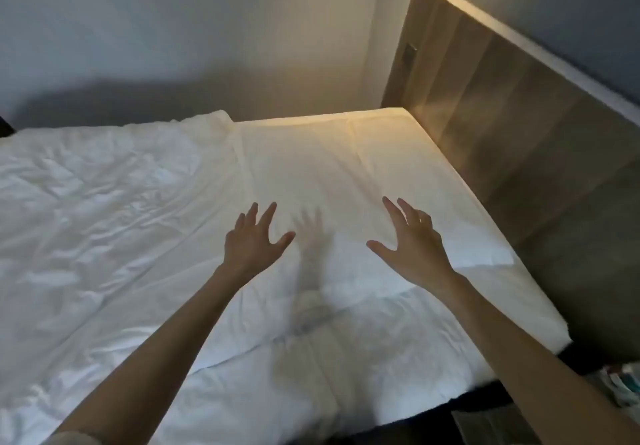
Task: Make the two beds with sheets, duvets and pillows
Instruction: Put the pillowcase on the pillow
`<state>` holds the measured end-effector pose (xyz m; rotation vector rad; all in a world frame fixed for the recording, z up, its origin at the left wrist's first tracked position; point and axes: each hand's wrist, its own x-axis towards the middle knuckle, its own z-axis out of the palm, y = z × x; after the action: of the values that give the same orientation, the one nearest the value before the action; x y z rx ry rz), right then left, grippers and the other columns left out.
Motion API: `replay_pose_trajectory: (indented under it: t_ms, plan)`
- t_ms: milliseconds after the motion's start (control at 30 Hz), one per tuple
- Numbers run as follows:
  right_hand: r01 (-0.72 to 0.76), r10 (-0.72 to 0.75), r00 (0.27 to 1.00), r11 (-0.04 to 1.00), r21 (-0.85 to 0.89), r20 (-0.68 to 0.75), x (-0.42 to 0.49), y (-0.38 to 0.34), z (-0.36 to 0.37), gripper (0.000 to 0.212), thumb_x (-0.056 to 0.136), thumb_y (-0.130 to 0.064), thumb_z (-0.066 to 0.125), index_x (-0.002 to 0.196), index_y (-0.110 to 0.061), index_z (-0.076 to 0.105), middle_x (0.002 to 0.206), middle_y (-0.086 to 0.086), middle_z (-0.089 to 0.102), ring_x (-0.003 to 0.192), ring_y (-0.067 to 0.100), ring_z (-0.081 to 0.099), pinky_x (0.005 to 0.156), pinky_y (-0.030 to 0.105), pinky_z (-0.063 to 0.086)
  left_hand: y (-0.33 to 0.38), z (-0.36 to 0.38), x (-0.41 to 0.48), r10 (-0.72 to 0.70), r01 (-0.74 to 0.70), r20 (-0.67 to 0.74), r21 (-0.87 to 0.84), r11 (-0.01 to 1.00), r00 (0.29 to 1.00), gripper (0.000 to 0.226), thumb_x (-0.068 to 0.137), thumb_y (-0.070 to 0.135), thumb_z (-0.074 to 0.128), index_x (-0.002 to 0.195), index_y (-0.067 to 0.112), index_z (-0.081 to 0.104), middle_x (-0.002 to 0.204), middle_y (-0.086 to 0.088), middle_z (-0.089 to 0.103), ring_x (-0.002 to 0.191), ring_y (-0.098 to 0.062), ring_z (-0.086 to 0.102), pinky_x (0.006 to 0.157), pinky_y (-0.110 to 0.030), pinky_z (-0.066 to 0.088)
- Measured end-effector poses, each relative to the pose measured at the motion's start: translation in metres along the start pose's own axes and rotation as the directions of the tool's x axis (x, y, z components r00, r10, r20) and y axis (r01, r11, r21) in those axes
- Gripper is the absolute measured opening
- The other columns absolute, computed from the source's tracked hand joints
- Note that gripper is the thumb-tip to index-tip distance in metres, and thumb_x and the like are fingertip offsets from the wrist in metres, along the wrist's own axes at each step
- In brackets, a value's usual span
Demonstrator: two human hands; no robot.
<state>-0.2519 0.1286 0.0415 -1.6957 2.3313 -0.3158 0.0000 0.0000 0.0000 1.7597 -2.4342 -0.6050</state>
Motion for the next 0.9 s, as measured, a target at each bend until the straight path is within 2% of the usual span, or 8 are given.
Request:
replay_pose_trajectory:
  t_ms: [267,400,467,533,633,733,800,900]
  plan:
    - [-0.077,0.07,0.977,0.997,0.029,0.199,0.111,0.052,0.062,0.088,0.088,-0.063,0.053,0.153,-0.04,-0.003,0.162,-0.001,0.001,0.144,0.033,0.007,0.11,0.055,0.029,0.013,0.072,0.094,-0.138,0.136,0.051,0.041,0.99,0.989,0.084,0.091,0.065,0.044,0.155,0.035,-0.001,0.163,-0.007,0.008,0.147,-0.03,0.017,0.114,-0.053,0.021]
    - [-0.078,0.069,0.945,0.997,0.015,0.32,0.157,0.08,0.111,0.091,0.085,-0.064,0.056,0.151,-0.045,-0.004,0.162,-0.002,-0.003,0.142,0.041,0.011,0.109,0.055,0.029,0.012,0.127,0.124,-0.201,0.198,0.173,0.034,0.98,0.964,0.097,0.081,0.075,0.05,0.152,0.043,-0.009,0.163,-0.006,-0.007,0.148,-0.036,0.003,0.112,-0.062,0.021]
    - [-0.095,0.084,0.916,0.995,0.007,0.391,0.176,0.093,0.134,0.096,0.082,-0.062,0.061,0.15,-0.047,-0.005,0.162,-0.001,-0.006,0.141,0.045,0.012,0.109,0.056,0.029,0.01,0.152,0.136,-0.236,0.226,0.24,0.068,0.972,0.942,0.106,0.073,0.079,0.056,0.151,0.046,-0.009,0.162,-0.004,-0.017,0.147,-0.038,-0.011,0.11,-0.068,0.012]
    - [-0.116,0.106,0.882,0.993,-0.006,0.458,0.19,0.108,0.157,0.105,0.078,-0.059,0.069,0.149,-0.05,-0.008,0.161,-0.001,-0.012,0.142,0.046,0.011,0.11,0.059,0.028,0.005,0.177,0.143,-0.252,0.242,0.326,0.069,0.968,0.911,0.118,0.066,0.075,0.068,0.149,0.049,-0.013,0.158,-0.003,-0.028,0.144,-0.041,-0.022,0.107,-0.074,0.007]
    - [-0.127,0.125,0.829,0.991,-0.034,0.544,0.204,0.126,0.186,0.117,0.069,-0.059,0.076,0.145,-0.056,-0.012,0.159,-0.002,-0.023,0.144,0.045,0.004,0.112,0.064,0.018,-0.006,0.212,0.142,-0.241,0.256,0.37,0.009,0.967,0.897,0.137,0.057,0.063,0.083,0.143,0.053,-0.023,0.153,-0.002,-0.039,0.141,-0.045,-0.026,0.102,-0.078,0.011]
    - [-0.127,0.136,0.838,0.99,-0.052,0.528,0.209,0.132,0.206,0.12,0.064,-0.061,0.078,0.147,-0.052,-0.008,0.159,0.004,-0.019,0.143,0.047,0.007,0.11,0.063,0.019,-0.013,0.234,0.133,-0.244,0.235,0.223,0.067,0.97,0.944,0.137,0.05,0.067,0.083,0.149,0.047,-0.01,0.157,-0.009,-0.013,0.142,-0.044,0.0,0.099,-0.072,0.029]
    - [-0.095,0.11,0.88,0.994,-0.054,0.462,0.209,0.13,0.213,0.109,0.067,-0.057,0.076,0.149,-0.044,0.004,0.156,0.009,0.0,0.137,0.045,0.02,0.108,0.059,0.028,-0.015,0.239,0.13,-0.212,0.197,0.12,0.13,0.972,0.97,0.127,0.047,0.068,0.082,0.148,0.04,0.009,0.148,-0.012,0.014,0.131,-0.04,0.022,0.092,-0.064,0.042]
    - [0.04,-0.015,0.951,0.996,-0.076,0.308,0.21,0.13,0.22,0.074,0.077,-0.04,0.073,0.14,-0.023,0.038,0.134,0.013,0.038,0.115,0.039,0.042,0.089,0.048,0.044,-0.014,0.242,0.133,-0.172,0.168,0.028,0.109,0.98,0.985,0.107,0.05,0.058,0.085,0.14,0.032,0.031,0.133,-0.01,0.039,0.117,-0.037,0.04,0.088,-0.057,0.044]
